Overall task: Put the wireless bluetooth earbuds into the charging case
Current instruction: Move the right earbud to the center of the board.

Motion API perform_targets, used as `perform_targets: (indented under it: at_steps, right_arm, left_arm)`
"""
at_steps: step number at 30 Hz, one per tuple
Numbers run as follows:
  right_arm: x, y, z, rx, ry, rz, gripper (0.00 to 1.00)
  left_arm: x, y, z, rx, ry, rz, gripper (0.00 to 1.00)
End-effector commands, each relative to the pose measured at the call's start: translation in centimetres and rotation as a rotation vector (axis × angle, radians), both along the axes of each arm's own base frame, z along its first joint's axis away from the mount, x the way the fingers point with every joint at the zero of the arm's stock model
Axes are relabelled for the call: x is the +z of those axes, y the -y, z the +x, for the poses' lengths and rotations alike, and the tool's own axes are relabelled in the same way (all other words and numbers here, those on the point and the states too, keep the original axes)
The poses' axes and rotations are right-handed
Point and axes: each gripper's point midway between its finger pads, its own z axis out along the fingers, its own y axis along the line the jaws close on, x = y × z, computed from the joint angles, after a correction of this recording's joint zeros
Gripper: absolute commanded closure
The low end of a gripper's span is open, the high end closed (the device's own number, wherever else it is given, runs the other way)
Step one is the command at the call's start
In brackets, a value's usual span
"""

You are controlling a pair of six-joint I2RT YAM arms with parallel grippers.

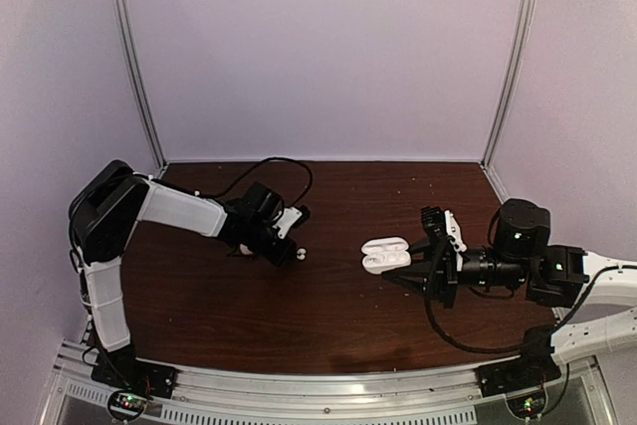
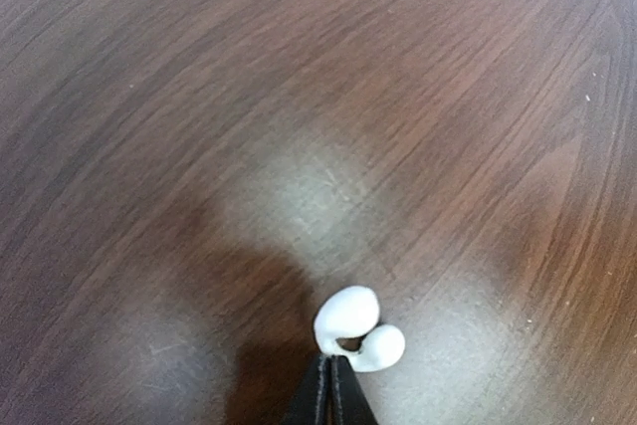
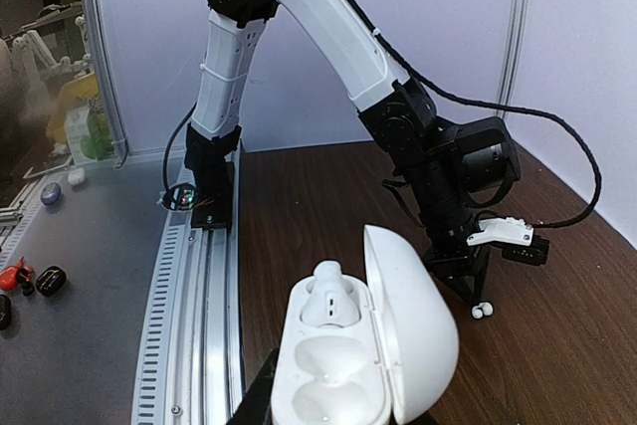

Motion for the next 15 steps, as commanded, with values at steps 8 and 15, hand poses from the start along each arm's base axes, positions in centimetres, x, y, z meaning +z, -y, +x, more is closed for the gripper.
perform_targets:
  at_steps: [8, 15]
  right_arm:
    - [0.1, -0.1, 0.1, 0.000, -0.002, 0.008, 1.00]
    - [0.2, 0.0, 0.1, -0.002, 0.000, 0.008, 1.00]
  left_arm:
    - [0.1, 4.4, -2.1, -0.110, -0.022, -0.001, 0.94]
    - [2.9, 4.4, -2.2, -0.126, 0.001, -0.034, 0.91]
